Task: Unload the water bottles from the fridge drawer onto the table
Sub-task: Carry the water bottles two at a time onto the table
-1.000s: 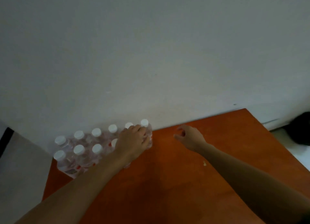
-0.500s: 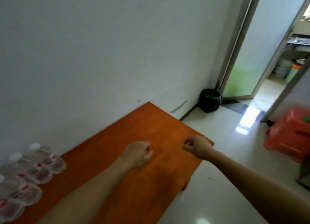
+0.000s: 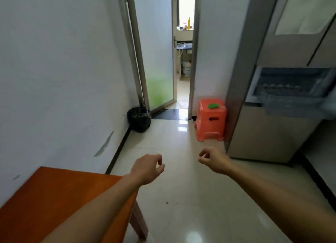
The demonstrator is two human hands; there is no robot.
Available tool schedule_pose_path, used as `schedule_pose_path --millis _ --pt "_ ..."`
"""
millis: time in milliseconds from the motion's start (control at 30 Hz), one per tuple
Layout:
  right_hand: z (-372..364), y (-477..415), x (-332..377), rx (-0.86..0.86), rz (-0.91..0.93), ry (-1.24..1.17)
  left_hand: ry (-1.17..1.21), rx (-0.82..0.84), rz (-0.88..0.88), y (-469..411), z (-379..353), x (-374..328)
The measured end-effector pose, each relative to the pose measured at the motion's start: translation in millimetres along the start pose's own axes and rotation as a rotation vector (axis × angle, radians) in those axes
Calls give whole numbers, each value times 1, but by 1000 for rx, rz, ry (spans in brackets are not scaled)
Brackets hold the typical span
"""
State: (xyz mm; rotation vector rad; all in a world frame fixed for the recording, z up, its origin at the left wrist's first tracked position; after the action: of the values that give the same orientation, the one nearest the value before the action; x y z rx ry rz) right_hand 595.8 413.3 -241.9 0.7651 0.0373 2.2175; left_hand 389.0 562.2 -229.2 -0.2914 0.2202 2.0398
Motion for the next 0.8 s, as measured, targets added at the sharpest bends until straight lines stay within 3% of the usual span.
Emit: schedule_pose_path --millis 300,533,800 --pt "117 -81 -102 -234 -290 -80 -21 63 -292 -216 -1 -79" --pt "170 -90 -211 -326 -503 -197 13 200 -571 -325 -41 -182" --pt "256 -165 -326 -417 -551 -224 -7 206 -683 -456 -75 -285"
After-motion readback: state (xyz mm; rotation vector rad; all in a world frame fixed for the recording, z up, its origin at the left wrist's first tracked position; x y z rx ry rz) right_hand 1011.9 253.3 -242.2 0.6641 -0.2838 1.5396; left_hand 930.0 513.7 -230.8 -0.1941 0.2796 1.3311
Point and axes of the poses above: each hand's wrist, its own y-axis away from the middle knuckle, its own z-axis out of the back of the hand, x = y × z, the point moved 3 cm from there along -y, towards the middle knuckle, and after that the axes turned 8 degrees about -z, right-handed, at the moved point
